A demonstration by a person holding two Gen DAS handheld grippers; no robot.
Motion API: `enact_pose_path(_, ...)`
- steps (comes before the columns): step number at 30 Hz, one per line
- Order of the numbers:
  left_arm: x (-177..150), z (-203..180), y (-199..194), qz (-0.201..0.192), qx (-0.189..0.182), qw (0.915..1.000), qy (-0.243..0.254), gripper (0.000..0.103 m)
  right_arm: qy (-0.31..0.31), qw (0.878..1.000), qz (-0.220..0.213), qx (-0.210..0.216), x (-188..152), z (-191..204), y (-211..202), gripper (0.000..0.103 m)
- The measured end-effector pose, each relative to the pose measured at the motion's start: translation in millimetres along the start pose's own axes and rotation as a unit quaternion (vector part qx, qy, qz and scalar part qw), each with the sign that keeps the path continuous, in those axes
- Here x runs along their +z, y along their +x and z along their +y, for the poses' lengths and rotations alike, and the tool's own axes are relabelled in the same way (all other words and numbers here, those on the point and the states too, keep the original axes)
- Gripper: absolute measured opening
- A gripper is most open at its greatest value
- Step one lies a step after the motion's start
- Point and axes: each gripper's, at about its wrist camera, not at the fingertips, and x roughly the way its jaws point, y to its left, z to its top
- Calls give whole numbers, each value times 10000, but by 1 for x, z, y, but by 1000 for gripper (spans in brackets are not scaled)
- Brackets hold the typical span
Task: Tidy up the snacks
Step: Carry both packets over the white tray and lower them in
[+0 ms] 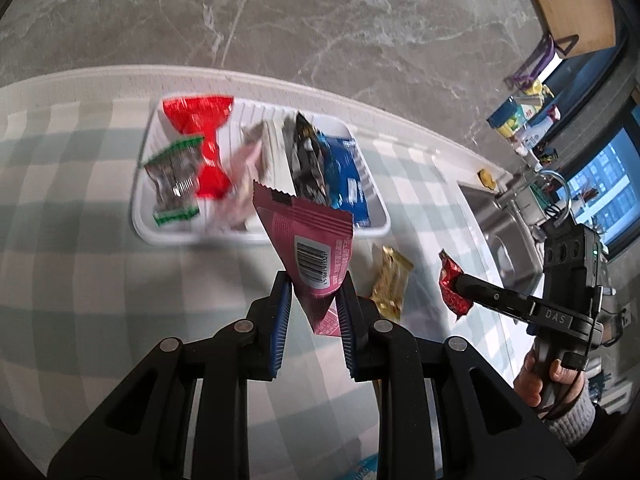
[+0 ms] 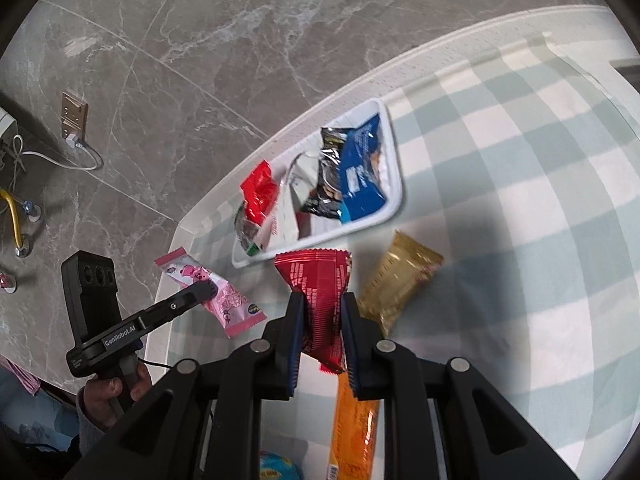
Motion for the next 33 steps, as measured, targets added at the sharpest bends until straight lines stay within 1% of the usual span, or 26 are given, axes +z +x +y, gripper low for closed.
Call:
enact_pose_path(6,29,11,1,-125,96,9999,7,21,-93,9999,-11,75,24,12,12,20)
enact_pose_path(19,89,33,26,-148,375,9990,179,21,-31,9997,92,235,70,22,57,20)
enact_pose_path(27,121,44,54,-30,518,9983,247,21,-87,9996,175,215,93,23,88,20)
enact_pose_path(33,136,52,77,103,654,9973,309,21,-81,9994,272,219,106,24,113,20)
